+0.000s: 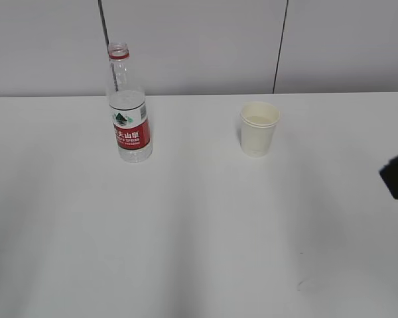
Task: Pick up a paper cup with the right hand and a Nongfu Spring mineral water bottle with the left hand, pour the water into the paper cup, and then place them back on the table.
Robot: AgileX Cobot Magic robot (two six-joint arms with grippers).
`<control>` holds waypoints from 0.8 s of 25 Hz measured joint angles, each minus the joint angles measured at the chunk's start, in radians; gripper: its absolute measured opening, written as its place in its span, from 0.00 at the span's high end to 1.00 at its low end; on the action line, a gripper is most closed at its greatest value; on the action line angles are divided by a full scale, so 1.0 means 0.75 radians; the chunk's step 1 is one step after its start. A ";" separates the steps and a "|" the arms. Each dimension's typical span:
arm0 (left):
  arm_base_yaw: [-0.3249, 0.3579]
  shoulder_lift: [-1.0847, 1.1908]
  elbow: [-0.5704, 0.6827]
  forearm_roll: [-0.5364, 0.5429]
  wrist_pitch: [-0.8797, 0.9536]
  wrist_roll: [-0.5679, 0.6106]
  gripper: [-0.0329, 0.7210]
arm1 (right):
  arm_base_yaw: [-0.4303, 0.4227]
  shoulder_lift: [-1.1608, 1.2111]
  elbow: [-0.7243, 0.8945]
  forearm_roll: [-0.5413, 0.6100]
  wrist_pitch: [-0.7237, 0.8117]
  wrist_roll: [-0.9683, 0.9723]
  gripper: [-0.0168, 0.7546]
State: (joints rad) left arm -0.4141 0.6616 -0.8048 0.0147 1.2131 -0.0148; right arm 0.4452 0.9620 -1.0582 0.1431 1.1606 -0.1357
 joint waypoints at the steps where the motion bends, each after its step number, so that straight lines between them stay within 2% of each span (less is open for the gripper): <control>1: 0.000 -0.049 0.033 0.001 -0.008 0.000 0.20 | 0.000 -0.053 0.045 -0.007 -0.009 0.003 0.21; 4: 0.000 -0.177 0.116 0.010 -0.033 0.000 0.14 | 0.000 -0.196 0.179 -0.024 -0.034 0.011 0.21; 8: 0.000 -0.321 0.200 0.052 -0.046 0.003 0.12 | 0.000 -0.390 0.363 -0.050 -0.054 0.033 0.21; 12: 0.000 -0.412 0.263 0.058 -0.059 0.003 0.13 | 0.000 -0.586 0.538 -0.099 -0.113 0.046 0.21; 20: 0.000 -0.446 0.341 0.058 -0.182 0.004 0.20 | 0.000 -0.903 0.806 -0.231 -0.179 0.156 0.21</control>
State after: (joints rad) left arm -0.4143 0.3268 -0.5491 0.0581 1.0765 -0.0118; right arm 0.4452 0.2849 -0.4540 -0.0303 1.0263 -0.0184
